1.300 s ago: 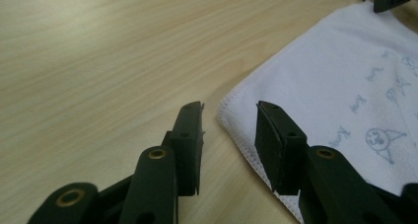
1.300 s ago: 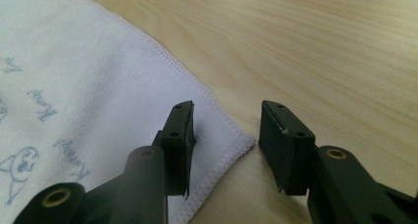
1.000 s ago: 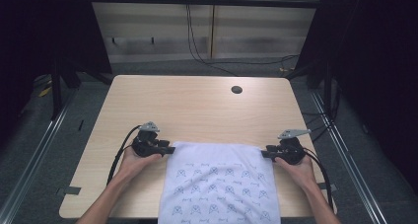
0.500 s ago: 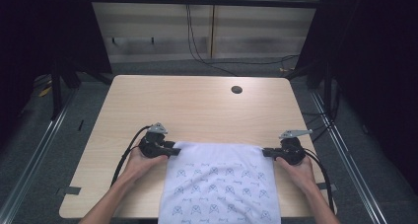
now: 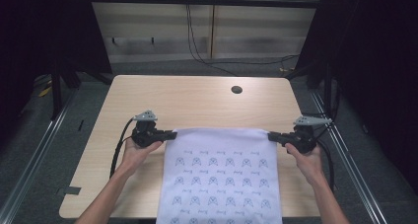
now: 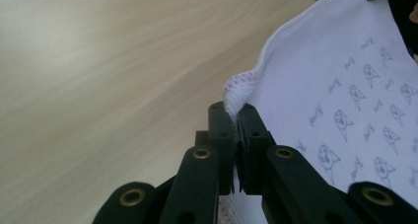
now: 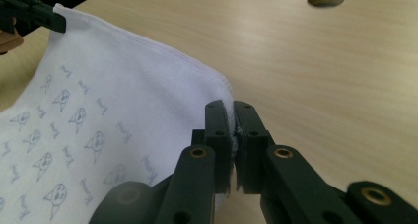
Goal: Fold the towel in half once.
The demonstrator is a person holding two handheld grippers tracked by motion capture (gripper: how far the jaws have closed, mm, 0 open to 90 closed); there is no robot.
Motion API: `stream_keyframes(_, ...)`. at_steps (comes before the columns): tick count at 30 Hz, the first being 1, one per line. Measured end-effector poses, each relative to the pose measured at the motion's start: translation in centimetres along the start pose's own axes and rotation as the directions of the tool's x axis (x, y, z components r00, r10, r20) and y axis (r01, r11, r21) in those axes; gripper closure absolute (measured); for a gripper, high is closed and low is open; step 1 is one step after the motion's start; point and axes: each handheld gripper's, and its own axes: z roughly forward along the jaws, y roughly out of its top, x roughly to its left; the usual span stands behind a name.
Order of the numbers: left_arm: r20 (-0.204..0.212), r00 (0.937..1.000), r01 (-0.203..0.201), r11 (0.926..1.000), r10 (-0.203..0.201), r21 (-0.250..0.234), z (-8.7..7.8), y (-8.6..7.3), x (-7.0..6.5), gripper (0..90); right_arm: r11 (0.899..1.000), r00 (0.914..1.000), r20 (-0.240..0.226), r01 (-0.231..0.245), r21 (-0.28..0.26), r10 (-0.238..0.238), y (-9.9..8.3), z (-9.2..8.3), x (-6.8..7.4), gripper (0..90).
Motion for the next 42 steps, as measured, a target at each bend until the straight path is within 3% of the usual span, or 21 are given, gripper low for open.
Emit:
stream_keyframes(2,-0.006,0.9997,-0.024,0.9996,0.024,-0.013,0.1,0.9,0.2,87.0,1.0,0.9999,0.011,0.004,-0.016,-0.004,1.2,-0.1,-0.4,85.7)
stream_keyframes(8,-0.042,0.9985,-0.038,0.9978,0.035,-0.055,-0.4,4.1,1.0,87.1,0.998,0.9993,0.023,0.03,-0.051,-0.029,5.6,-0.5,-1.6,85.9)
stream_keyframes(11,-0.053,0.9984,-0.026,0.9947,0.02,-0.1,-0.9,5.1,1.2,87.2,0.996,0.9995,0.017,0.027,-0.088,-0.026,7.0,-0.4,-1.8,85.9)
stream_keyframes(17,-0.089,0.9952,-0.054,0.9869,0.041,-0.152,-2.6,8.5,1.1,87.5,0.99,0.9986,0.037,0.041,-0.136,-0.037,10.2,-0.9,-2.2,86.1)
stream_keyframes(19,-0.097,0.9934,-0.077,0.9831,0.062,-0.166,-3.2,9.9,0.9,87.6,0.985,0.9981,0.033,0.057,-0.162,-0.052,11.8,-1.5,-1.8,86.1)
stream_keyframes(22,-0.098,0.9931,-0.086,0.9699,0.065,-0.228,-4.6,12.1,0.5,87.6,0.979,0.9961,0.059,0.076,-0.191,-0.066,14.0,-2.6,-1.7,86.1)
stream_keyframes(24,-0.099,0.9932,-0.086,0.9594,0.061,-0.269,-5.1,12.5,0.2,87.6,0.972,0.9963,0.061,0.073,-0.224,-0.061,14.9,-3.4,-1.5,86.1)
stream_keyframes(25,-0.088,0.9944,-0.081,0.9577,0.059,-0.276,-5.1,12.2,-0.1,87.6,0.969,0.9961,0.058,0.078,-0.237,-0.066,15.0,-3.7,-1.3,86.1)
stream_keyframes(27,-0.077,0.9943,-0.091,0.9657,0.074,-0.243,-4.5,11.1,-0.5,87.6,0.97,0.9954,0.055,0.089,-0.227,-0.079,14.4,-4.0,-0.9,86.1)
stream_keyframes(30,-0.027,0.9977,-0.066,0.9708,0.062,-0.231,-4.3,8.7,-1.1,87.6,0.978,0.9964,0.035,0.083,-0.19,-0.077,11.5,-4.0,-0.5,86.1)
stream_keyframes(32,0.0,0.9974,-0.07,0.9737,0.072,-0.217,-4.7,7.1,-1.8,87.6,0.979,0.9977,0.005,0.067,-0.194,-0.067,9.2,-4.4,0.0,86.1)
stream_keyframes(34,0.02,0.9972,-0.066,0.9716,0.072,-0.227,-5.2,5.7,-2.7,87.6,0.98,0.9979,-0.017,0.058,-0.19,-0.062,7.3,-4.9,0.5,86.2)
stream_keyframes(36,0.051,0.9958,-0.064,0.9753,0.076,-0.211,-5.7,4.1,-3.9,87.7,0.984,0.9977,-0.041,0.045,-0.174,-0.053,5.1,-5.5,1.4,86.2)
stream_keyframes(38,0.058,0.9923,-0.099,0.9836,0.109,-0.151,-6.2,2.4,-5.3,87.7,0.99,0.9972,-0.038,0.059,-0.125,-0.064,3.0,-6.1,2.7,86.2)
stream_keyframes(39,0.064,0.9909,-0.108,0.9843,0.118,-0.139,-6.6,1.7,-5.8,87.7,0.993,0.9968,-0.044,0.063,-0.097,-0.067,1.8,-6.6,3.5,86.2)
stream_keyframes(42,0.101,0.9885,-0.1,0.988,0.112,-0.118,-7.6,-0.1,-7.3,87.6,0.997,0.9957,-0.066,0.062,-0.046,-0.065,-1.5,-7.6,5.4,86.2)
